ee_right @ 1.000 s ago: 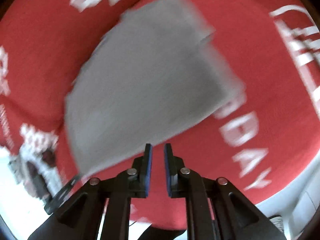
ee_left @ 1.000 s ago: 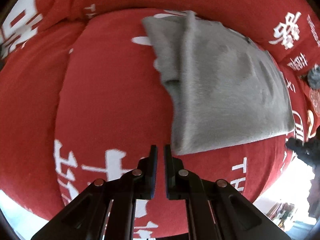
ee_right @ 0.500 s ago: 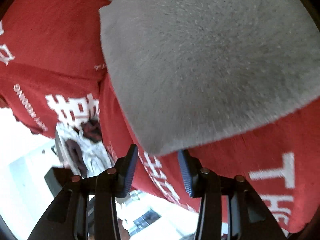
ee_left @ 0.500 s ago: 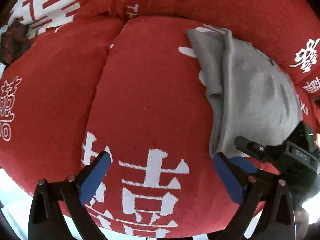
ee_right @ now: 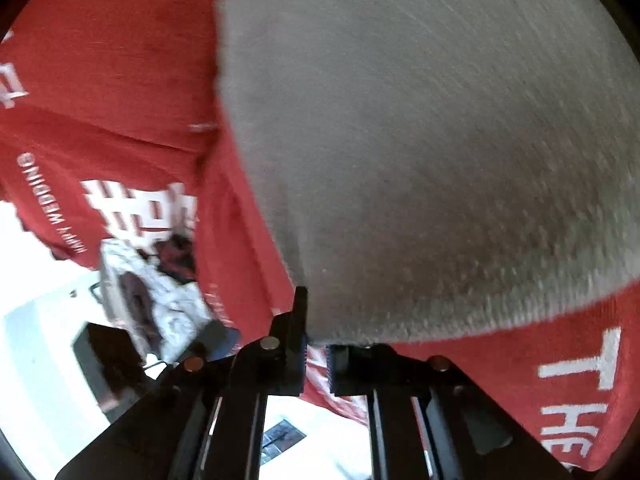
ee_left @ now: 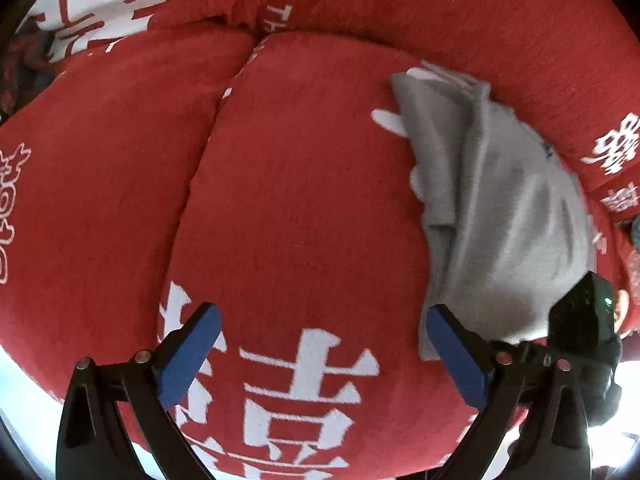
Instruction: Fold small clothes
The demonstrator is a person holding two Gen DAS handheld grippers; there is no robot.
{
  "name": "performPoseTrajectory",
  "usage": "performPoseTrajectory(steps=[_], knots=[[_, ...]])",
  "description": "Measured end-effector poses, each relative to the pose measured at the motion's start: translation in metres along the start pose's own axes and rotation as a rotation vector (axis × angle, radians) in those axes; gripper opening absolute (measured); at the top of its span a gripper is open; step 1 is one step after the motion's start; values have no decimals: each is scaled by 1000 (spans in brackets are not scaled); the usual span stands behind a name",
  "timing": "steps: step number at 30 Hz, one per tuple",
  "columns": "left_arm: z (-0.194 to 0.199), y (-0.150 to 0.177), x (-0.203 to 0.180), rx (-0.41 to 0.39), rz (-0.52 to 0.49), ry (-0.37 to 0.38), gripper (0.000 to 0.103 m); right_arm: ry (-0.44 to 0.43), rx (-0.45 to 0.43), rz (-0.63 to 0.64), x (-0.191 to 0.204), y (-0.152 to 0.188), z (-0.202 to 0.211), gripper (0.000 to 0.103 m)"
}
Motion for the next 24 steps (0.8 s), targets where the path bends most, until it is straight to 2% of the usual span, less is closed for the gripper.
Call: performPoseTrajectory(steps=[2,3,5,7,8,10,12,15,16,18,20,24], knots=[[0,-3,-7,-5,-23,-12,103,4,4,15,1,1,0,8],[2,-5,-12,-20,-34,-18,103,15,16,21,3,2,1,12],[5,-12,-23,-42,-57,-15,103,58,86,48,7,9,2,14],[9,-22,-37,-73,-74,-25,103,96,136,103,12,18,9,14],[12,-30,-48,-92,-90,-16,103,113,130,162,19,22,22,14],[14,-43,-65,-113,-111,17,103,134,76,231,26,22,49,14],[17,-58,-87,-136,-141,89,103,180,-23,287,28,9,90,10],[19,-78,-125,-163,-221,195,103,270,-156,291,21,-24,143,9],[17,-82,-135,-166,-243,206,103,284,-186,284,17,-35,157,8],[5,-93,-153,-153,-288,193,103,337,-257,257,7,-61,188,8],[-11,-104,-159,-136,-292,155,103,374,-314,235,-3,-82,213,8],[-47,-114,-148,-69,-225,107,103,405,-370,187,-24,-115,240,8]])
Point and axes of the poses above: each gripper's, at about its wrist camera, not at the fingertips, and z roughly against the way its jaws point, x to its left, y to its underside, the point moved 3 cm from there along -z, roughly the way its jaws point, and after that the axes turned 5 degrees about x, right-handed, at the moved point
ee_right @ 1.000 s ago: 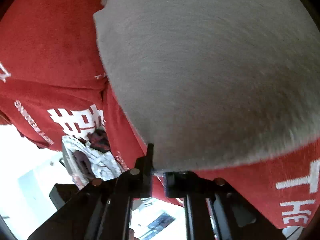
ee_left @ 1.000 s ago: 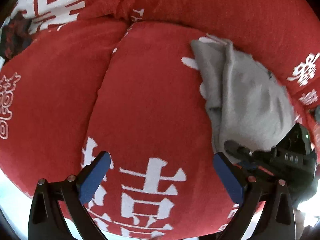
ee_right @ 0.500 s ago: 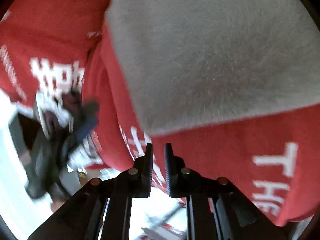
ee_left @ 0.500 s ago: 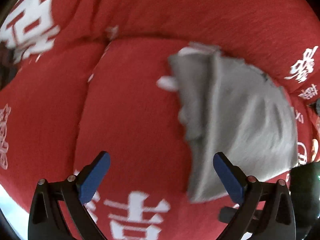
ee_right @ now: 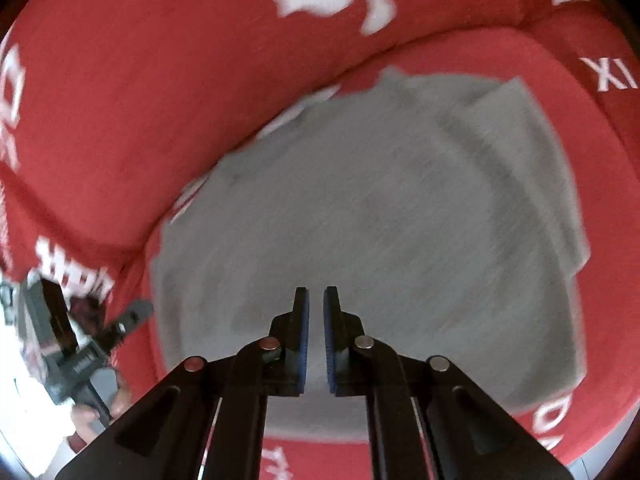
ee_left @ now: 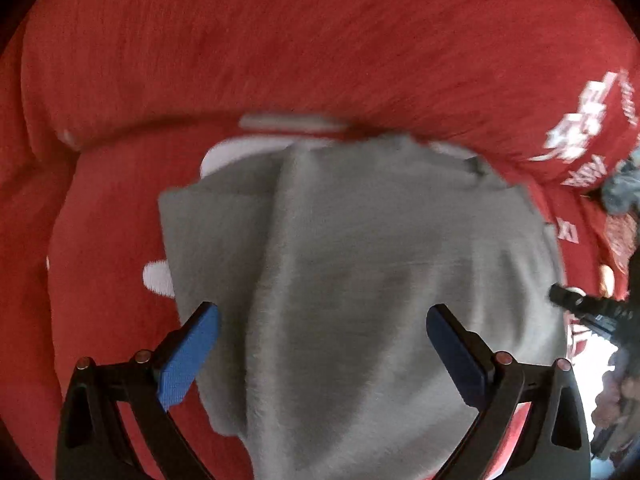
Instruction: Fold small clothes
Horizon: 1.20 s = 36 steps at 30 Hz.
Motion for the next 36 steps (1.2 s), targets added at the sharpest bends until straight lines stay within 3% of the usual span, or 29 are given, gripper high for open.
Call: performPoseTrajectory(steps=[4,5,7,9,14,16,24,27,29,36], knots=[[-19,8,14,4,-21,-81,103,34,-7,-53,-34,-21,-15,6],[-20,9,12,8,-45,-102,103,-10,-15,-84,-46,-24,-19,0],[-19,9,10,12,-58,-118,103,-64,-24,-125,-58,-31,-15,0],[-17,8,14,17,-29,-143,103,-68,-39,-143,-64,-35,-6,0],[-6,4,46,5,105,-212,103,19,-59,-177,-103,-46,15,0],[-9,3,54,13,121,-234,103,-1,-58,-187,-116,-48,17,0],[0,5,61,0,125,-306,103,7,-66,-151,-119,-49,23,0],[8,12,64,2,115,-337,103,87,-90,-164,-129,-47,34,0],[14,18,66,11,103,-367,103,84,-89,-197,-139,-45,40,0],[32,48,74,49,117,-353,103,64,-60,-188,-132,-19,56,3]])
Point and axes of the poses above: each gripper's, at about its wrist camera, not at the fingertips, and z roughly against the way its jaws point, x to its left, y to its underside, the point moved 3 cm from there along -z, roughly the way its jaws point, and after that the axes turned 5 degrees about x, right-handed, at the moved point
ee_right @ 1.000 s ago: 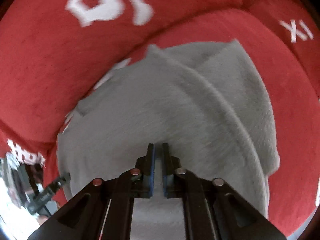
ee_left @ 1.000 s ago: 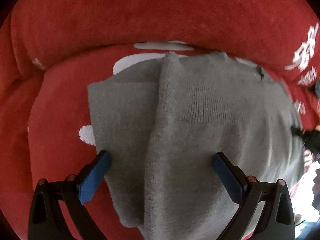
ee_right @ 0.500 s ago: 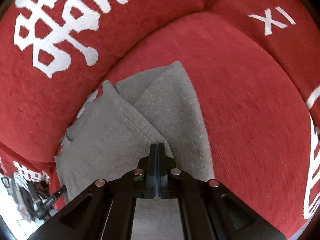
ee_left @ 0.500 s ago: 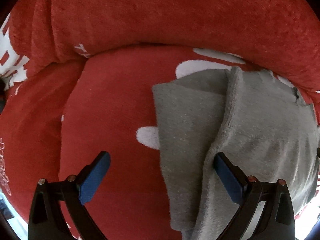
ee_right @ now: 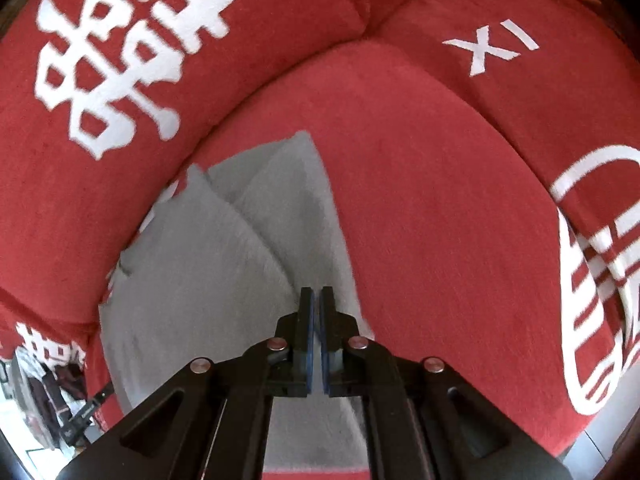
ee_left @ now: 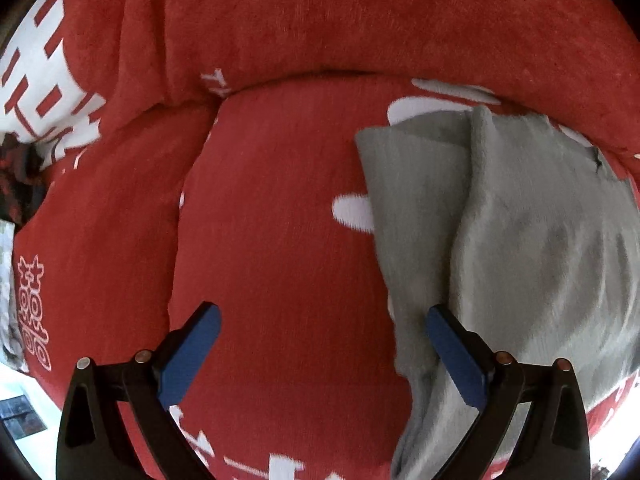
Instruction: Fold small clothes
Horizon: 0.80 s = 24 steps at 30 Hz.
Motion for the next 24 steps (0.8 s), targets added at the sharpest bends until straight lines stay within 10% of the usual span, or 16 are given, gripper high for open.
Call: performPoseTrajectory(steps=[24], knots=[[24,62,-48,54,-131,98,103,-82,196,102,67,104,-24,3]])
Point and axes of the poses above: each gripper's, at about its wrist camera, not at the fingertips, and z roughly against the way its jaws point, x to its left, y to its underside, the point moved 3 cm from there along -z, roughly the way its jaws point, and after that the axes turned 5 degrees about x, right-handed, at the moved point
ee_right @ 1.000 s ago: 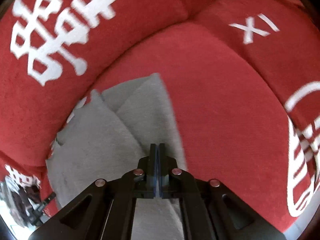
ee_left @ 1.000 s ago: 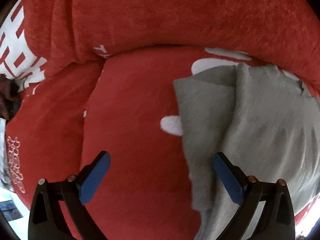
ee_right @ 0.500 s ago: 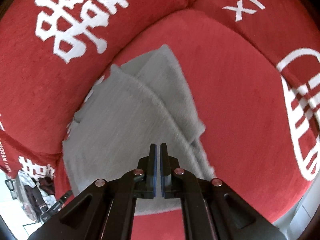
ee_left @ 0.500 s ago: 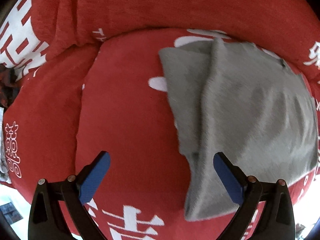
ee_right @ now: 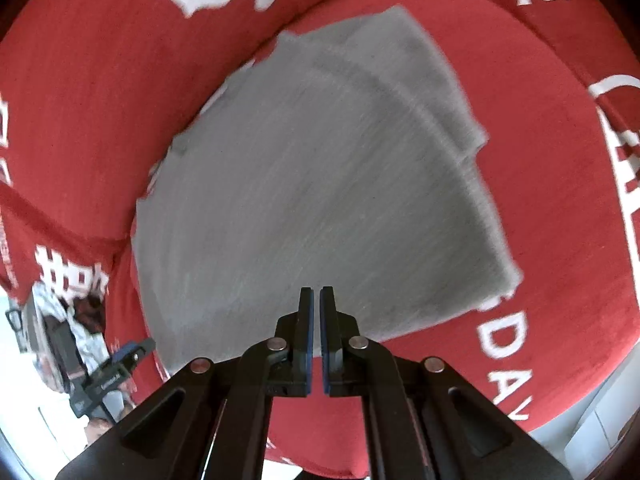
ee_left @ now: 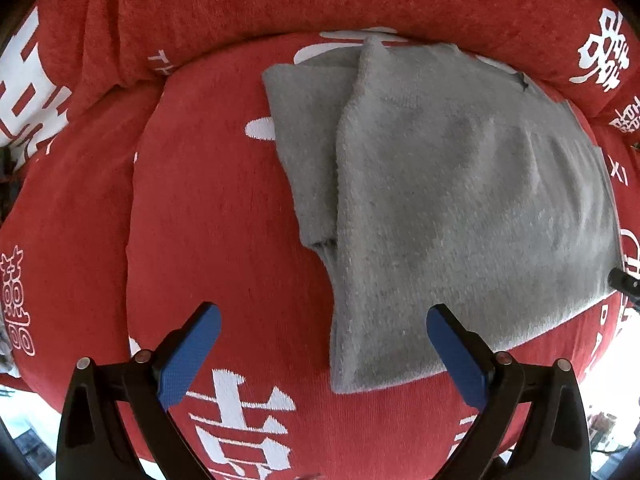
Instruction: Fold small clothes
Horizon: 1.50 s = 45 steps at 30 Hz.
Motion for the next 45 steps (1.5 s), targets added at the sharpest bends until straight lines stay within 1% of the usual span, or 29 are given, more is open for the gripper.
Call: performPoseTrajectory(steps=[5,7,8,9,11,14,21,24,26,32,35,37,39,42,44,45], knots=[[0,6,-1,0,2,-6,103,-14,52,23,13,14,-15,4],[0,8,-2,9,-2,-4,103,-18,64,28,16,18,-19,9],[-1,9,-2,15,-4,-2,103,-22,71,29,18,20,-21,18],[-1,10,-3,19,-7,-3,103,-27,75,30,20,22,-22,34],[-2,12,-3,22,-11,-3,103,-42,78,31,23,25,-25,51],[0,13,-2,16,-10,-10,103,-47,89,37,29,28,-28,51],[-2,10,6,21,6,14,103,-75,110,29,42,39,-39,51],[-3,11,10,36,11,31,103,-96,113,38,51,43,-42,52],[-4,11,16,43,26,17,103,-104,119,44,57,46,-46,52],[-9,10,28,52,12,-4,103,-133,132,35,68,56,-56,52],[-11,9,33,66,11,28,103,-156,134,14,72,59,-61,52],[-11,7,38,70,30,67,103,-182,138,-6,72,62,-67,52],[-10,3,47,64,71,123,103,-214,142,-23,74,66,-73,52],[-8,-6,63,42,142,211,103,-287,159,-62,78,72,-88,52],[-8,-12,72,29,182,253,103,-332,172,-91,81,76,-102,52],[-8,-14,74,26,194,262,103,-351,177,-100,83,78,-107,52]])
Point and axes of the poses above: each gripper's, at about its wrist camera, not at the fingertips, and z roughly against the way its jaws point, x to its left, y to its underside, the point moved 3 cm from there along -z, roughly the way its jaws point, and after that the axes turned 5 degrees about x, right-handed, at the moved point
